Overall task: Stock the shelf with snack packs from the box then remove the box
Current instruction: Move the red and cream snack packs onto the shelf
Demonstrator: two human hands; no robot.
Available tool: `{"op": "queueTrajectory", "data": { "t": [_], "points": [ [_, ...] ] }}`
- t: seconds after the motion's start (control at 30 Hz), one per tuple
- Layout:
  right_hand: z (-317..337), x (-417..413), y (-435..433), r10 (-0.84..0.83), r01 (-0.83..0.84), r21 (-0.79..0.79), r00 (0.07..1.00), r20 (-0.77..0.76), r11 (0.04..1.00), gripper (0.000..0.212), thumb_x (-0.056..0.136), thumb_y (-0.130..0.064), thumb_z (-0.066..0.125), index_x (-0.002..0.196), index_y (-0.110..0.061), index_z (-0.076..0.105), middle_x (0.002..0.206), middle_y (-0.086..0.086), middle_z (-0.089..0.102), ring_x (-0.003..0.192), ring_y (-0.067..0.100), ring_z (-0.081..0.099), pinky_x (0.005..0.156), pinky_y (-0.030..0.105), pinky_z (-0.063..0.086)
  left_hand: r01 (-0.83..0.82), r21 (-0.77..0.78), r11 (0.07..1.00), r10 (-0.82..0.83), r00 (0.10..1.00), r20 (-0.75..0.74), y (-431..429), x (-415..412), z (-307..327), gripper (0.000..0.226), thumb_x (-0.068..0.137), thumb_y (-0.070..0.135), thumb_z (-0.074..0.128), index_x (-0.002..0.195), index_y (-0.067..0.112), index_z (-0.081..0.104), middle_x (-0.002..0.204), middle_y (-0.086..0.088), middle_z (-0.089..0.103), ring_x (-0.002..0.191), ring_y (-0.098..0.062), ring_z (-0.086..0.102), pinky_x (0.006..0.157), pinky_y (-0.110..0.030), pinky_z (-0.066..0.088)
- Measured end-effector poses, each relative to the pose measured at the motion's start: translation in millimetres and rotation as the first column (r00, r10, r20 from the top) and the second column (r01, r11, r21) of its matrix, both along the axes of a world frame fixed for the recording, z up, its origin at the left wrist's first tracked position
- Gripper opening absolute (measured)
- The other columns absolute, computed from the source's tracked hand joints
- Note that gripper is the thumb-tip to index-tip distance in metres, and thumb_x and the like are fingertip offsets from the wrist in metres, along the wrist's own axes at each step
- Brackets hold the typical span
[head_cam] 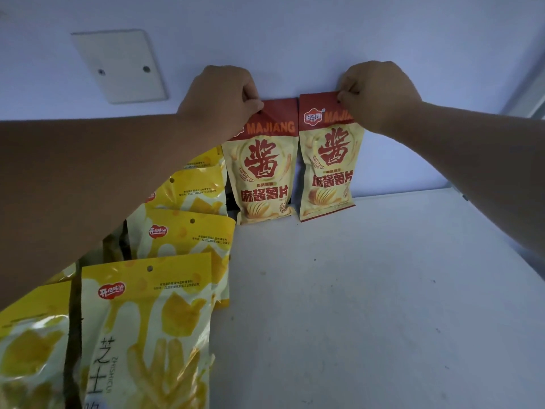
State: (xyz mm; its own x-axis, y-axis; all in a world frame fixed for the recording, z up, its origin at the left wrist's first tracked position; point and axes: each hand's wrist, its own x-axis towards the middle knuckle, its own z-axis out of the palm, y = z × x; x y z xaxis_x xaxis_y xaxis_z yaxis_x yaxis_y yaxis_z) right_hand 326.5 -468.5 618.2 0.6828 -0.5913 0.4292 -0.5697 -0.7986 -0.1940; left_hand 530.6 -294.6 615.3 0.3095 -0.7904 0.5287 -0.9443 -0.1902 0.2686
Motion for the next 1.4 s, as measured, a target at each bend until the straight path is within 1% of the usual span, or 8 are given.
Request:
{"op": "queueTrajectory", "data": {
  "t": [0.13,0.33,0.43,0.63,1.0,1.17,1.33,1.4],
  "points": [
    [-2.4,-3.6,-5.0,-0.036,0.036,-0.002,0.999,-0.001,0.999,0.014,0.089,-0.022,0.052,0.091,-0.018,0.066,0.092,0.005,0.066,0.088,0.030,0.058,0.071,0.034,0.045,0.018,-0.016,1.000,-0.016,0.996,0.088,-1.1,-1.4,-0.2,0.018,0.092,0.035,0.068,0.094,0.017,0.070,0.096,0.002,0.063,0.087,-0.013,0.057,0.075,-0.027,0.038],
    [-1.8,-6.6,3.0,-0.054,0.055,-0.016,0.997,0.058,0.998,0.022,0.086,-0.026,0.056,0.101,-0.015,0.066,0.102,0.008,0.068,0.097,0.033,0.061,0.078,0.040,0.052,0.027,-0.054,0.998,-0.024,0.998,0.064,0.9,-4.3,-4.1,0.020,0.090,0.034,0.070,0.101,0.017,0.067,0.113,-0.006,0.052,0.091,-0.013,0.053,0.079,-0.025,0.040],
    [-2.1,-10.5,7.1,-0.037,0.042,-0.061,0.995,0.090,0.997,0.023,0.087,-0.027,0.057,0.103,-0.014,0.067,0.106,0.009,0.067,0.101,0.032,0.061,0.082,0.043,0.053,0.056,-0.025,0.998,-0.055,0.997,0.061,3.3,-6.9,-6.3,0.020,0.092,0.034,0.068,0.101,0.016,0.066,0.112,-0.008,0.053,0.090,-0.017,0.059,0.082,-0.031,0.049],
    [-6.5,-22.0,14.1,-0.004,0.025,-0.114,0.983,0.183,0.993,0.029,0.092,-0.034,0.061,0.109,-0.012,0.067,0.114,0.011,0.062,0.111,0.030,0.056,0.089,0.039,0.047,0.112,0.010,0.994,-0.112,0.990,0.091,12.0,-13.9,-6.6,0.021,0.095,0.034,0.065,0.102,0.014,0.067,0.107,-0.006,0.054,0.084,-0.013,0.057,0.077,-0.026,0.046],
    [-26.5,-65.0,59.1,-0.001,-0.049,0.233,0.977,0.212,0.971,0.017,0.095,-0.033,0.065,0.100,-0.017,0.068,0.091,-0.009,0.066,0.081,0.006,0.060,0.077,0.023,0.050,0.269,0.107,0.957,-0.272,0.962,0.020,28.3,-40.3,-7.0,0.017,0.091,0.034,0.069,0.100,0.020,0.069,0.099,0.001,0.058,0.081,-0.009,0.059,0.070,-0.014,0.042],
    [-35.8,-97.2,94.2,-0.143,0.029,0.393,0.954,0.264,0.919,0.016,0.092,-0.036,0.068,0.097,-0.020,0.069,0.088,-0.015,0.066,0.074,-0.002,0.060,0.059,0.008,0.046,0.394,0.141,0.908,-0.389,0.919,-0.064,38.1,-59.9,-16.2,0.019,0.091,0.032,0.070,0.106,0.019,0.070,0.099,0.003,0.062,0.086,-0.009,0.060,0.076,-0.023,0.050],
    [-48.0,-146.4,148.1,-0.337,0.145,0.499,0.885,0.320,0.854,0.011,0.091,-0.037,0.068,0.093,-0.025,0.068,0.084,-0.016,0.068,0.070,-0.004,0.060,0.055,0.009,0.043,0.534,0.191,0.823,-0.504,0.843,-0.186,45.2,-93.4,-27.0,0.016,0.090,0.029,0.072,0.105,0.024,0.070,0.097,0.007,0.066,0.085,0.000,0.062,0.069,-0.006,0.043],
    [-53.6,-170.3,175.5,-0.401,0.197,0.512,0.856,0.327,0.836,0.011,0.092,-0.036,0.068,0.091,-0.025,0.067,0.081,-0.016,0.068,0.065,-0.004,0.059,0.055,0.011,0.044,0.589,0.207,0.781,-0.535,0.802,-0.266,48.8,-114.3,-32.8,0.017,0.089,0.030,0.073,0.105,0.026,0.069,0.097,0.009,0.068,0.083,-0.003,0.064,0.069,-0.008,0.047]
  ]
}}
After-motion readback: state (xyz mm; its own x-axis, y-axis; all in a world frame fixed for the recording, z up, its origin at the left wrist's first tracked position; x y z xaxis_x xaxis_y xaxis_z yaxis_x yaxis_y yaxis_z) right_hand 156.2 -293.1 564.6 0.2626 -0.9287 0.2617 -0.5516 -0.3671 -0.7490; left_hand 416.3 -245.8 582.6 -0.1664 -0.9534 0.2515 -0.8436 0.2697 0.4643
